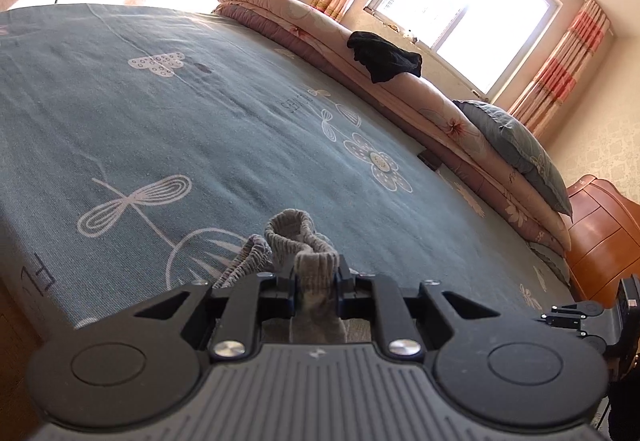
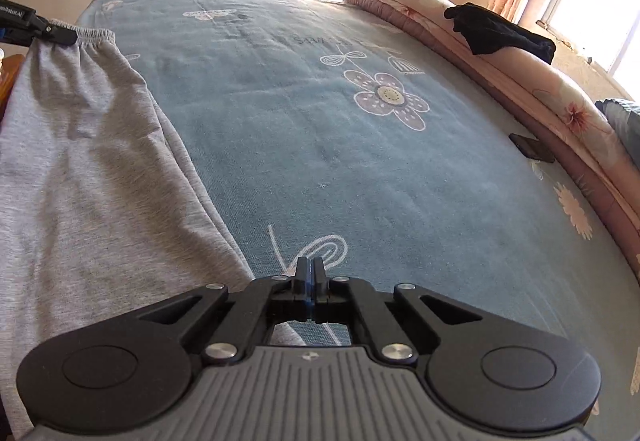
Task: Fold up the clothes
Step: 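Grasp the sweatpants fabric edge with the right gripper while the left gripper holds the cuff, then lay the held sweatpants flat on the bed and open both grippers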
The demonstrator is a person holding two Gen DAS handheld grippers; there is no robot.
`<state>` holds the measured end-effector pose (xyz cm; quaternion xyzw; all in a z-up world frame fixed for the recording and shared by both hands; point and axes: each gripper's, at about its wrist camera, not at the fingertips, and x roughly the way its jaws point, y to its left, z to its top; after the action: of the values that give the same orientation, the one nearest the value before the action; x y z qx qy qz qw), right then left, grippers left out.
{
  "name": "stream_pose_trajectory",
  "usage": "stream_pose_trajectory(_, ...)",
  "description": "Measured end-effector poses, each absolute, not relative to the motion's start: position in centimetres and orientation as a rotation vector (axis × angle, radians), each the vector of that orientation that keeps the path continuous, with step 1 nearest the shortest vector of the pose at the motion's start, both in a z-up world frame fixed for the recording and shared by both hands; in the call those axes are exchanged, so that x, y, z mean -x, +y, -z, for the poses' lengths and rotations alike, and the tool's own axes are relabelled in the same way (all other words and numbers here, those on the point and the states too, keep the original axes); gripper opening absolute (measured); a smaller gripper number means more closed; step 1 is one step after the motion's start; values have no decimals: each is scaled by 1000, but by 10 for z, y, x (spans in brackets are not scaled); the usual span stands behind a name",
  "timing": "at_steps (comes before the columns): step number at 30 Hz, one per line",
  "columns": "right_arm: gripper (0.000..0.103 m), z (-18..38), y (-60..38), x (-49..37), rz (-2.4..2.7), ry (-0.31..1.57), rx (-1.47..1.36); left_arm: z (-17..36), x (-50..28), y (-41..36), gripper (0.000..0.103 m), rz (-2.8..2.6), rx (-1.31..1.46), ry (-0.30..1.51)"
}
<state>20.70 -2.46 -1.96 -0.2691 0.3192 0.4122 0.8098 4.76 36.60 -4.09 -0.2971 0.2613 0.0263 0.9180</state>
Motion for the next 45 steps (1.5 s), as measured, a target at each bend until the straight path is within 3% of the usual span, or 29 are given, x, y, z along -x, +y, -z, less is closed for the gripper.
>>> stream_pose_trajectory(2, 22, 26, -18, -202, -936, 681, 577, 42, -44, 370, 15, -51, 632, 523)
stream_pose_trajectory(5, 24, 39, -4, -201, -965, 683, 622, 32, -38, 371, 15, -29, 622, 484)
stream_pose_trajectory(9, 38, 55, 9, -205, -998, 723, 683, 18, -31, 368, 15, 19, 598, 426)
stream_pose_trajectory(11, 32, 57, 11, -199, -997, 704, 726, 13, -29, 364, 15, 29, 583, 403)
stream_pose_trajectory(12, 18, 59, 11, -196, -996, 694, 747, 12, -28, 363, 15, 30, 580, 404)
stream_pose_trajectory(16, 11, 57, 11, -168, -985, 594, 877, 12, -29, 359, 15, 36, 563, 407)
stream_pose_trajectory(17, 5, 59, 12, -163, -983, 586, 906, 13, -30, 358, 15, 26, 559, 410)
stream_pose_trajectory(20, 4, 67, 14, -153, -907, 522, 1052, 14, -28, 356, 15, 43, 564, 398)
stream_pose_trajectory(29, 7, 67, 8, -171, -952, 632, 933, 10, -26, 353, 15, 55, 540, 395)
stream_pose_trajectory(31, 2, 65, 8, -172, -933, 627, 927, 10, -26, 354, 15, 46, 544, 392)
stream_pose_trajectory(38, 1, 41, 5, -174, -883, 583, 963, 17, -29, 355, 15, 8, 543, 415)
stream_pose_trajectory(45, 2, 61, 6, -193, -824, 649, 957, 79, -57, 376, 15, -98, 580, 577)
